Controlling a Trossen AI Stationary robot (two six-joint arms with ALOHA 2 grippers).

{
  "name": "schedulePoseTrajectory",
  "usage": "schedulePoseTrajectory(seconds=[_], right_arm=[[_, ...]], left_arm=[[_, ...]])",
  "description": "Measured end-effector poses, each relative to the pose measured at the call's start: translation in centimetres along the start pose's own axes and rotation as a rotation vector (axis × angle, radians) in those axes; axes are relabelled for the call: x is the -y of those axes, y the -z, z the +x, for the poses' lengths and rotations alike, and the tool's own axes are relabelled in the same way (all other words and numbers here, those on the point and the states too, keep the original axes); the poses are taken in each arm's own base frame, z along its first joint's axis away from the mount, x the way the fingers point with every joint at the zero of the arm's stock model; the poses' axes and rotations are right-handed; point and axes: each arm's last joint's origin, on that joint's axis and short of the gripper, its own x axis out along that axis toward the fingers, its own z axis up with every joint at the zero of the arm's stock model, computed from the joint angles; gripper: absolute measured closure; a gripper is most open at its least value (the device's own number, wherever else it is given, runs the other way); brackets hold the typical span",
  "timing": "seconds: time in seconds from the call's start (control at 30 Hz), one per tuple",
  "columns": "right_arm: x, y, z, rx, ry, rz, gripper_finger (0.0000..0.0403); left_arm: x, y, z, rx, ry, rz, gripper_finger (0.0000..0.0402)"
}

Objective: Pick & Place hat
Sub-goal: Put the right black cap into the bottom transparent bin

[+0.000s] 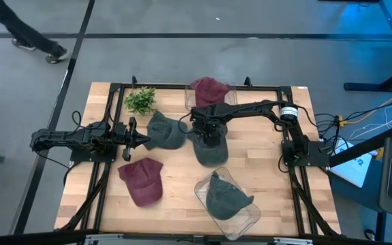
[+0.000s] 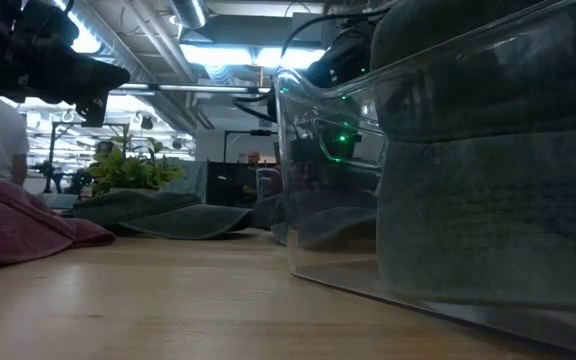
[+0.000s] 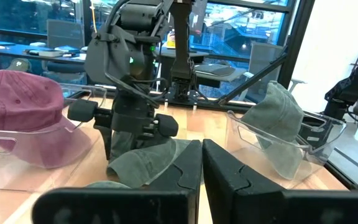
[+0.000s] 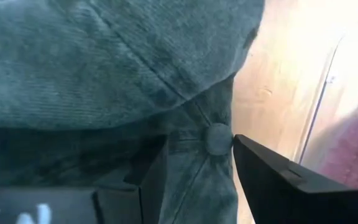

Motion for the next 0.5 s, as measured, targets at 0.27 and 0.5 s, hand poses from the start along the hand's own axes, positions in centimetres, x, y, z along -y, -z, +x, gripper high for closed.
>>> schedulePoseTrajectory(seconds=[0.27, 0.5], right_arm=[[-0.45, -0.28, -0.10, 0.041, -0.072, 0.033, 0.0221], [-0.68, -0.46, -0.16, 0.049, -0.074, 0.025, 0.0252]], left_arm=[[0.00, 0.00, 0.00, 0.000, 0.000, 0.000, 0.0391], [0.00, 0.01, 0.00, 0.000, 0.000, 0.000, 0.0389]])
